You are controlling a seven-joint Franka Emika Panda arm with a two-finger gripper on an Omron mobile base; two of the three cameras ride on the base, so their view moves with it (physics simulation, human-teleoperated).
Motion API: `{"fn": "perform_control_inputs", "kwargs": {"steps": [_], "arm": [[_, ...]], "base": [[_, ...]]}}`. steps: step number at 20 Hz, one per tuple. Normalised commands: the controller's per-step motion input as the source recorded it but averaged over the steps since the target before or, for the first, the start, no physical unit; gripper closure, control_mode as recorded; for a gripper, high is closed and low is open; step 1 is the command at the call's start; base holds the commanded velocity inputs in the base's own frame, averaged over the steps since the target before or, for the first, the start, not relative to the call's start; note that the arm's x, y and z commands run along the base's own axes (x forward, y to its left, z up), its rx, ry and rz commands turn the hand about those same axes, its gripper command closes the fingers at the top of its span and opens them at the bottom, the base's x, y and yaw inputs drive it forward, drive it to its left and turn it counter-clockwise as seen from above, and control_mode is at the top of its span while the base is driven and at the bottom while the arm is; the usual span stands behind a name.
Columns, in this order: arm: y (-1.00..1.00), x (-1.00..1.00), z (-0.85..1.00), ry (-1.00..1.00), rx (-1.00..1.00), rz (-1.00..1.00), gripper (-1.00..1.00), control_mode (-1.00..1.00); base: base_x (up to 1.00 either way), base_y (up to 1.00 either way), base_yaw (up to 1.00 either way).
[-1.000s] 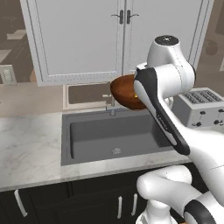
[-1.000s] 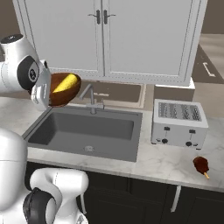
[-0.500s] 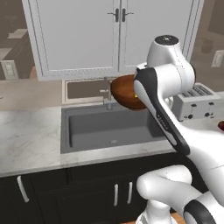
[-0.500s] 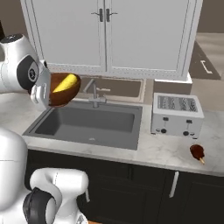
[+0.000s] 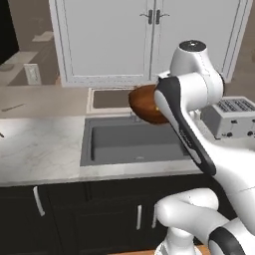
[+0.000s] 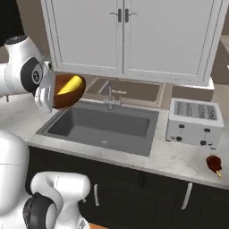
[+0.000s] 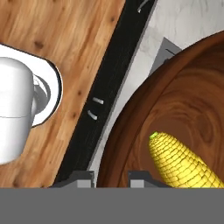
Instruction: Pick the corn from the sink and place it in the bowl. Then pick the bowl and place it in the microwave. Then close the microwave door and press the start button.
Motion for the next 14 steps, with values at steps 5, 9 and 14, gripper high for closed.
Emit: {"fn": "perform_control_inputs", "kwargs": {"steps": [5,9,14], "arm": [[0.00,0.00,0.00,0.00,0.00,0.00,1.00,1.00],[0.00,0.00,0.00,0.00,0.00,0.00,1.00,1.00],[0.00,0.00,0.00,0.00,0.00,0.00,1.00,1.00]], "base": [[-0.31,0.00,0.75],[-0.17,0.00,0.79],[-0.08,0.00,0.79]]}}
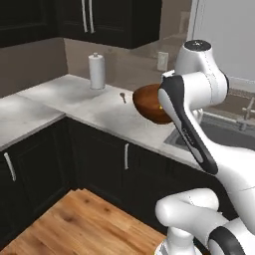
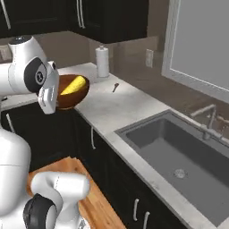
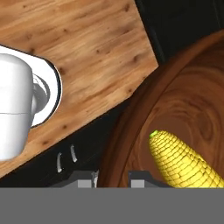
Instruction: Pick the corn from the sink and place it in the bowl. Then pick the bowl and place it in the microwave. Then close the microwave door and press the start button.
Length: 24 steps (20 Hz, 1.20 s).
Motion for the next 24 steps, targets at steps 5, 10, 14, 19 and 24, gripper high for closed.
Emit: {"fn": "perform_control_inputs", "kwargs": {"steps": [5,10,14,19,24], "arm": [[0.00,0.00,0.00,0.00,0.00,0.00,1.00,1.00],[0.00,0.00,0.00,0.00,0.00,0.00,1.00,1.00],[0.00,0.00,0.00,0.00,0.00,0.00,1.00,1.00],[0.00,0.00,0.00,0.00,0.00,0.00,1.00,1.00],[0.00,0.00,0.00,0.00,0.00,0.00,1.00,1.00]], "base": [[0.00,0.00,0.77],[0.01,0.00,0.71],[0.16,0.00,0.69],[0.25,0.00,0.68],[0.32,0.00,0.66]]}}
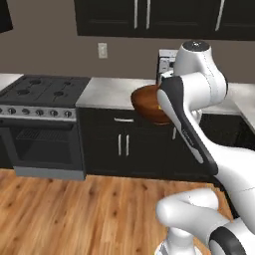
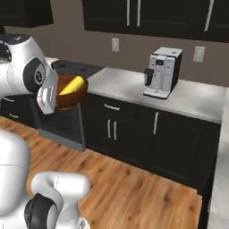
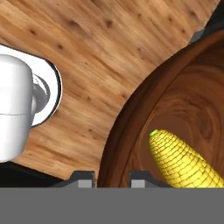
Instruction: Pick the corn from the sink and place it in the bowl. Then pick the bowl and place it in the microwave. Then close the microwave door and press the start button.
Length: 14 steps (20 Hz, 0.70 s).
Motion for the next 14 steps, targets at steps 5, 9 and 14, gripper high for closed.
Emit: {"fn": "perform_control_inputs", "kwargs": {"steps": [5,9,14], "arm": [[0.00,0.00,0.00,0.00,0.00,0.00,1.00,1.00],[0.00,0.00,0.00,0.00,0.00,0.00,1.00,1.00],[0.00,0.00,0.00,0.00,0.00,0.00,1.00,1.00]], "base": [[0.35,0.00,0.64],[0.38,0.00,0.60],[0.36,0.00,0.59]]}}
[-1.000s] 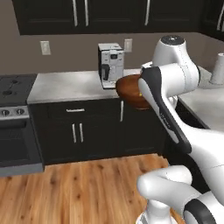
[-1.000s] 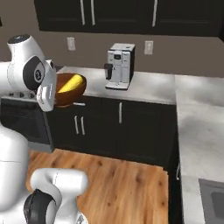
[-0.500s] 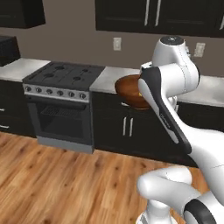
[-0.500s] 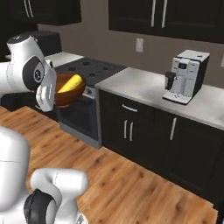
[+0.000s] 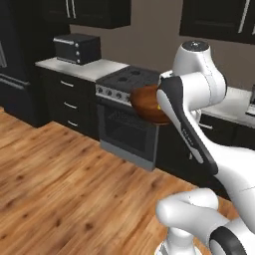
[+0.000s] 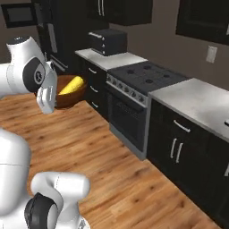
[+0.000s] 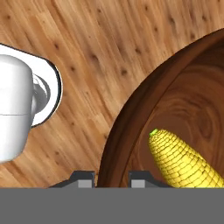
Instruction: Pick the corn from the sink and place it in the bowl. Then pick the bowl and place it in the microwave. Then close the microwave door and press the start button.
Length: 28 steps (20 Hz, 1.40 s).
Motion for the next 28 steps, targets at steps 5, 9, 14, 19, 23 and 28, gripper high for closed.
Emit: {"fn": "perform_control_inputs", "kwargs": {"steps": [5,9,14,19,23,28], "arm": [[0.00,0.00,0.00,0.00,0.00,0.00,1.00,1.00],[0.00,0.00,0.00,0.00,0.00,0.00,1.00,1.00],[0.00,0.00,0.00,0.00,0.00,0.00,1.00,1.00],[0.00,0.00,0.00,0.00,0.00,0.00,1.00,1.00],[0.00,0.00,0.00,0.00,0.00,0.00,1.00,1.00],[0.00,0.00,0.00,0.00,0.00,0.00,1.00,1.00]], "base": [[0.30,0.00,0.61],[0.53,0.05,0.56],[1.00,0.28,0.45],[1.00,0.23,0.29],[1.00,0.14,0.25],[1.00,0.09,0.29]]}}
